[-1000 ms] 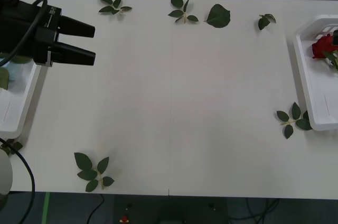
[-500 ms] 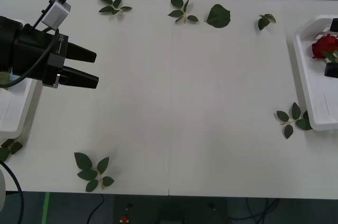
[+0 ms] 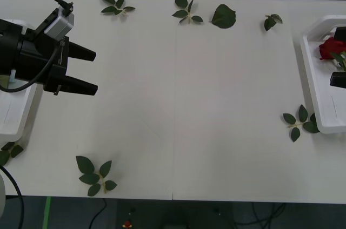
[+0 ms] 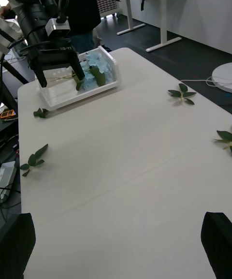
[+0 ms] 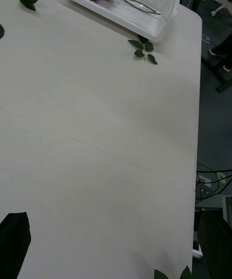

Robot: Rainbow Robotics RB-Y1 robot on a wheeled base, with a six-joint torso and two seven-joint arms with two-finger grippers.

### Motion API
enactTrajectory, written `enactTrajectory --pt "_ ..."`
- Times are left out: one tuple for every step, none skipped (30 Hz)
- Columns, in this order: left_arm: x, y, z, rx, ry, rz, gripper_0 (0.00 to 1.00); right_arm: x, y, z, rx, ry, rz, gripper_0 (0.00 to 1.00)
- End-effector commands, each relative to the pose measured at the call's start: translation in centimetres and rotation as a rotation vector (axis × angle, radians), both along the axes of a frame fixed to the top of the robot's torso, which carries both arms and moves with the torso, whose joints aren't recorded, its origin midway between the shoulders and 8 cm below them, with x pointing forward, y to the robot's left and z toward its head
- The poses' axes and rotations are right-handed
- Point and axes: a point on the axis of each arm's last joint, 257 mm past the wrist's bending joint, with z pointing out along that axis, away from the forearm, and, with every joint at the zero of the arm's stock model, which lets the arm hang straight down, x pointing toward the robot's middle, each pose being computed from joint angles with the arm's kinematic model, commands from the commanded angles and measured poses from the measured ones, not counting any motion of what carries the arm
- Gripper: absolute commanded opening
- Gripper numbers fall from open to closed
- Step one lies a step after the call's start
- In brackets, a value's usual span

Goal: Place the red flowers into the right box and the blue flowers into the left box. If a person shows an open palm, hand one flower to the person first, then continue sorting.

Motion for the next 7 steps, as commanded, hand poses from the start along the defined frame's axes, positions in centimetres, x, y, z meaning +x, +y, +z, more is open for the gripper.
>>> enactTrajectory --pt "-0.20 1.59 0.09 0.041 -0.012 0.027 1.00 -0.82 0.44 0.75 -0.002 -0.042 0.022 1.00" --pt "-0.20 1.59 0.09 0.041 -0.012 0.027 1.00 -0.82 0.44 0.75 -0.002 -0.042 0.022 1.00" --pt "-0.20 1.59 0.09 0.041 -0.012 0.027 1.00 -0.82 0.44 0.75 -0.002 -0.042 0.022 1.00" --pt "-0.20 1.59 0.09 0.041 -0.012 0.027 1.00 -0.82 0.44 0.75 -0.002 -0.042 0.022 1.00" --pt "-0.20 1.59 0.09 0.041 -0.012 0.027 1.00 -0.82 0.44 0.75 -0.002 -0.042 0.022 1.00" --pt "-0.20 1.59 0.09 0.041 -0.012 0.027 1.00 -0.82 0.44 0.75 -0.002 -0.042 0.022 1.00" --pt "-0.20 1.59 0.09 0.041 -0.012 0.027 1.00 -0.82 0.44 0.75 -0.002 -0.042 0.022 1.00"
